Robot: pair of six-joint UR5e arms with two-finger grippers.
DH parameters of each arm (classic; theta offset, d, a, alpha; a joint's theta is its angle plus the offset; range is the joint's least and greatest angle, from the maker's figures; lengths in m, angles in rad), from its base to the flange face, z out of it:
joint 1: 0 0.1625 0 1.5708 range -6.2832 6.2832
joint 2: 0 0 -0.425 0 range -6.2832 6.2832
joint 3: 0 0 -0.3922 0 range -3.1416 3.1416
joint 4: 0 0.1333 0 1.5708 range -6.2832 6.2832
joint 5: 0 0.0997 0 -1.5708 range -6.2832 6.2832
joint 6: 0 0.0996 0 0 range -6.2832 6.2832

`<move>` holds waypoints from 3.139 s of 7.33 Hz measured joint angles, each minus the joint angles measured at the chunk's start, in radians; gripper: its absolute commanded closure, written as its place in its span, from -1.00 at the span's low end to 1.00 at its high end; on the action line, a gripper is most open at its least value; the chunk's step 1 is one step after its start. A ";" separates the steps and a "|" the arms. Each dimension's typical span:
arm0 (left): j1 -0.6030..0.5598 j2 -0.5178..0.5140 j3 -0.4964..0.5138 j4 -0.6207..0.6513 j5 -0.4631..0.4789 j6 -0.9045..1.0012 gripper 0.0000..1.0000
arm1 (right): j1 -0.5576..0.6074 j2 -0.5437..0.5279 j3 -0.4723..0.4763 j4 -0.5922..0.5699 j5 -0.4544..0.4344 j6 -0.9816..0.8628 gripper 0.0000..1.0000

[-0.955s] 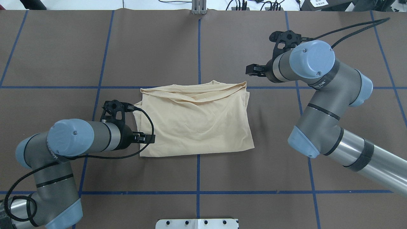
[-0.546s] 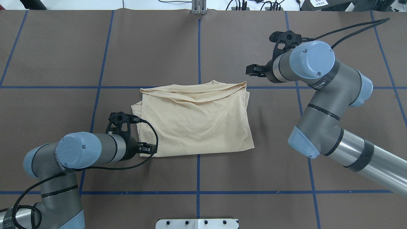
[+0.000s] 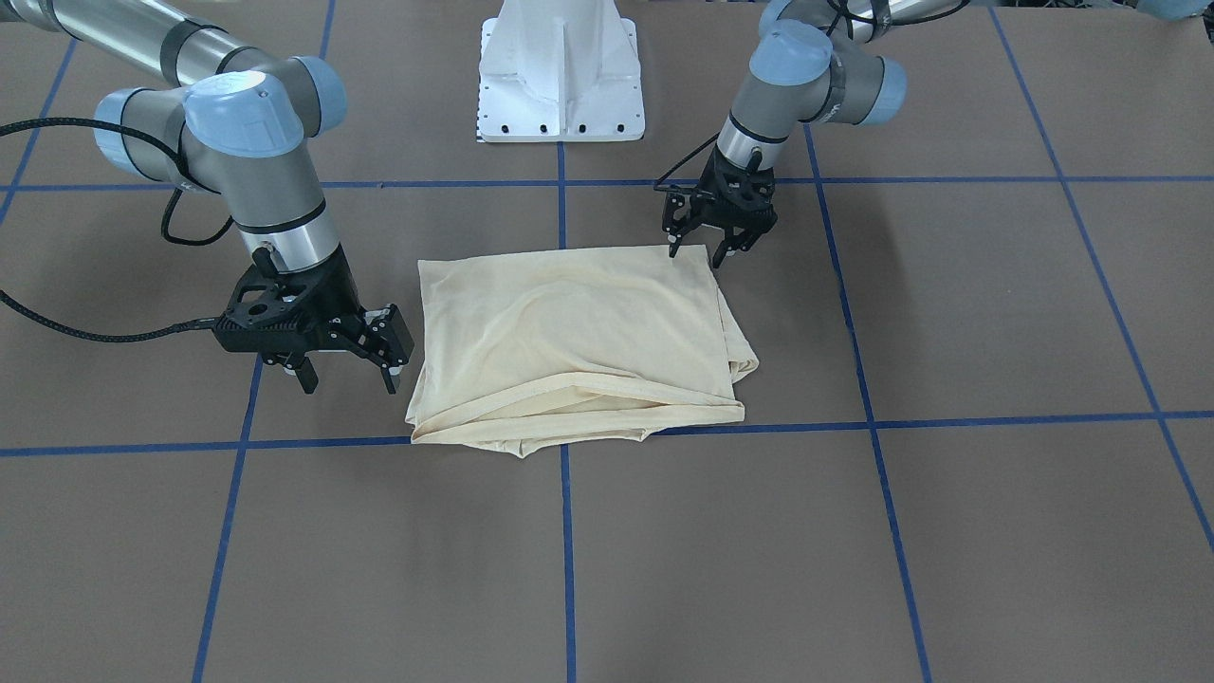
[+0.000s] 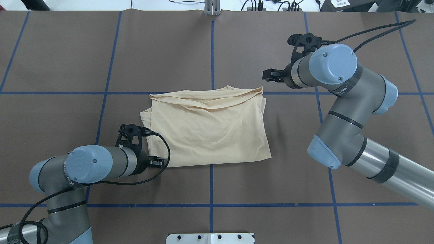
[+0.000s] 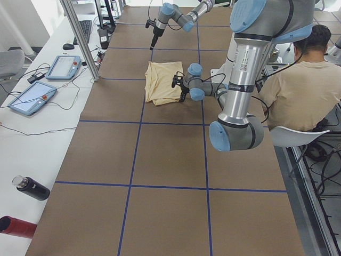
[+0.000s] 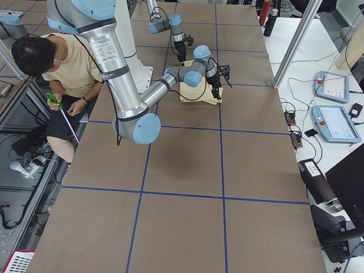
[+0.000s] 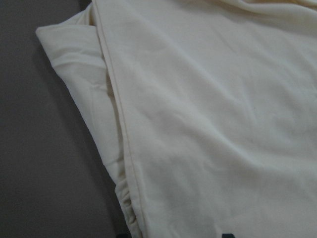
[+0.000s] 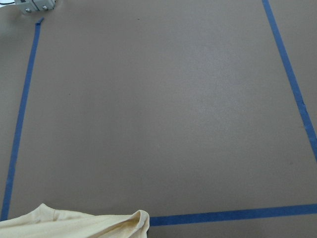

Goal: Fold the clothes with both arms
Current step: 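Grasp the shirt side nearest the left gripper and fold it inward, then move the right gripper to the shirt side nearest it and grasp it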

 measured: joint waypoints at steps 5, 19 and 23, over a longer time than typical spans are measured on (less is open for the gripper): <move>-0.015 0.021 -0.034 0.010 0.001 0.032 1.00 | -0.001 0.000 0.000 0.000 0.000 0.000 -1.00; -0.530 -0.429 0.670 -0.211 -0.111 0.614 -1.00 | -0.079 0.172 -0.125 -0.016 -0.060 0.185 -0.83; -0.521 -0.352 0.550 -0.208 -0.126 0.604 -1.00 | -0.219 0.379 -0.363 -0.020 -0.223 0.427 -0.22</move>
